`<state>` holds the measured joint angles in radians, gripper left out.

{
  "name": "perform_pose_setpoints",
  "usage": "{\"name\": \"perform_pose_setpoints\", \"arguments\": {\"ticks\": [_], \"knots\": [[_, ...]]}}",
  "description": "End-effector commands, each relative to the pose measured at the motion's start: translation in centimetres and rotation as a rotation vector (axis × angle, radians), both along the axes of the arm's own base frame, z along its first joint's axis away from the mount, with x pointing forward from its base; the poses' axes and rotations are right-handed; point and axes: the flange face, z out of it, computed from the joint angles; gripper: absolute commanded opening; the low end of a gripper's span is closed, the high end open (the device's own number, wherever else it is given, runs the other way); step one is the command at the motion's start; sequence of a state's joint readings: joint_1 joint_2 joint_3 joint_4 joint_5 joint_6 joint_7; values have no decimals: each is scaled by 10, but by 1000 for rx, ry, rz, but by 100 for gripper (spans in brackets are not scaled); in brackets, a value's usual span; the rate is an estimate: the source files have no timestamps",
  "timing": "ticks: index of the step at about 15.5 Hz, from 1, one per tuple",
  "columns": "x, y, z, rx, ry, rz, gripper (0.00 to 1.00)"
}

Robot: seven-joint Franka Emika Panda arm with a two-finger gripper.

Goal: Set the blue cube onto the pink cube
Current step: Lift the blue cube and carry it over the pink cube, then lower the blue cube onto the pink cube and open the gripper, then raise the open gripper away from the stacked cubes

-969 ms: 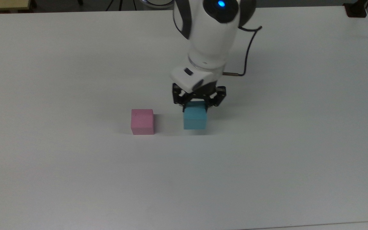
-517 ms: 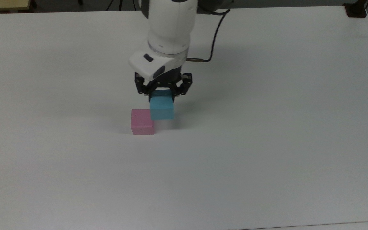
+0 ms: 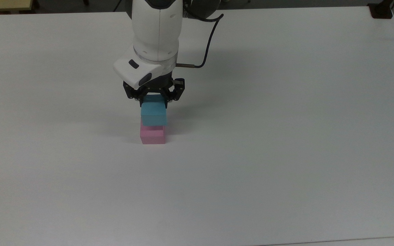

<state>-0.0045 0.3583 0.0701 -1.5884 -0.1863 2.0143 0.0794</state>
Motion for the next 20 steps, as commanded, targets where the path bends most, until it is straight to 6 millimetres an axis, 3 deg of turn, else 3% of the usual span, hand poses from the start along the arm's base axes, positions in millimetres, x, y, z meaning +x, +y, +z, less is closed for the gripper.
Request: {"name": "perform_pose_setpoints", "arguments": {"ticks": [1, 4, 8, 9, 10, 13, 15, 18, 20], "knots": [[-4, -1, -20, -19, 11, 10, 55], [3, -3, -37, -22, 1, -9, 55], [6, -8, -35, -19, -22, -24, 56], [6, -8, -34, -18, -25, -42, 73], [6, -8, -35, -16, -27, -64, 100], [6, -10, -32, -18, -34, -79, 100], [2, -15, -14, -16, -50, -94, 100], [-14, -31, 39, -19, -68, -131, 100], [-33, -36, 84, -25, -58, -158, 100]]}}
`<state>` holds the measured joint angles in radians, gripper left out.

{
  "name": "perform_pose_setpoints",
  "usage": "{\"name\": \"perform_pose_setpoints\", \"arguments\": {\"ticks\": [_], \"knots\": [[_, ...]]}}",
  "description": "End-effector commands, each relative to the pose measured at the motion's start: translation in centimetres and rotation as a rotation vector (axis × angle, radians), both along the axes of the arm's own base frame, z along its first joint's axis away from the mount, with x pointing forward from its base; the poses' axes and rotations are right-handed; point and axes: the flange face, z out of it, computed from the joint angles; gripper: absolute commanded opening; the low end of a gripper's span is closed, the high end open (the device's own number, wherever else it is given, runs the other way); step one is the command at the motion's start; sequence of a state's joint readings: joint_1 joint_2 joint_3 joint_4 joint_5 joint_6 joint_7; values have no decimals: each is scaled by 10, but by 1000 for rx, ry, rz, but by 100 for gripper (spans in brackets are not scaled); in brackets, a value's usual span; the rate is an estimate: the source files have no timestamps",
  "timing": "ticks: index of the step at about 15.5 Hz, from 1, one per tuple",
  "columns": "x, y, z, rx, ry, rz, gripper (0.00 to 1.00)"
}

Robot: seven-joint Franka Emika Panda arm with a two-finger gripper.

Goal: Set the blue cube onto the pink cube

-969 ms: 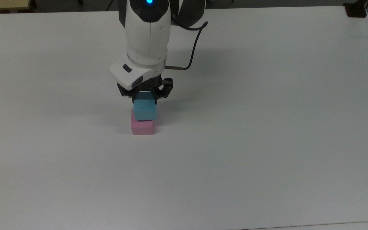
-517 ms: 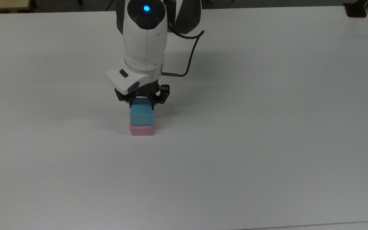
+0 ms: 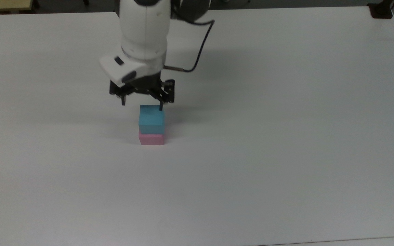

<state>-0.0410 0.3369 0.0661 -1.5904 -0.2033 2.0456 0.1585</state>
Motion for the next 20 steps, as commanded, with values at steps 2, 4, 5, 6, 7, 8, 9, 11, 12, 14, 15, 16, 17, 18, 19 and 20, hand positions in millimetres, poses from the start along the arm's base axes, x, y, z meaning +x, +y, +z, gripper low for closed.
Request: {"name": "perform_pose_setpoints", "arguments": {"ticks": [2, 4, 5, 6, 7, 8, 9, 11, 12, 14, 15, 16, 17, 18, 19, 20], "knots": [[-53, -16, 104, -9, 15, -82, 100], [-72, -17, 131, 26, 21, -98, 100], [-82, -19, 140, 30, 33, -103, 100], [-93, -21, 150, 27, 39, -105, 100], [-101, -26, 154, 24, 42, -114, 100], [-109, -32, 160, 25, 36, -125, 100], [-117, -39, 162, 25, 40, -122, 100], [-124, -48, 163, 17, 63, -45, 100], [-124, -55, 165, 15, 61, -30, 100], [-123, -63, 165, 14, 55, -33, 100], [-123, -64, 166, 15, 54, -33, 100], [-123, -68, 165, 21, 54, -38, 100], [-124, -69, 166, 43, 52, -44, 100], [-125, -70, 168, 65, 47, -51, 100], [-126, -73, 170, 71, 46, -56, 100], [-127, -78, 175, 72, 37, -65, 100]]}}
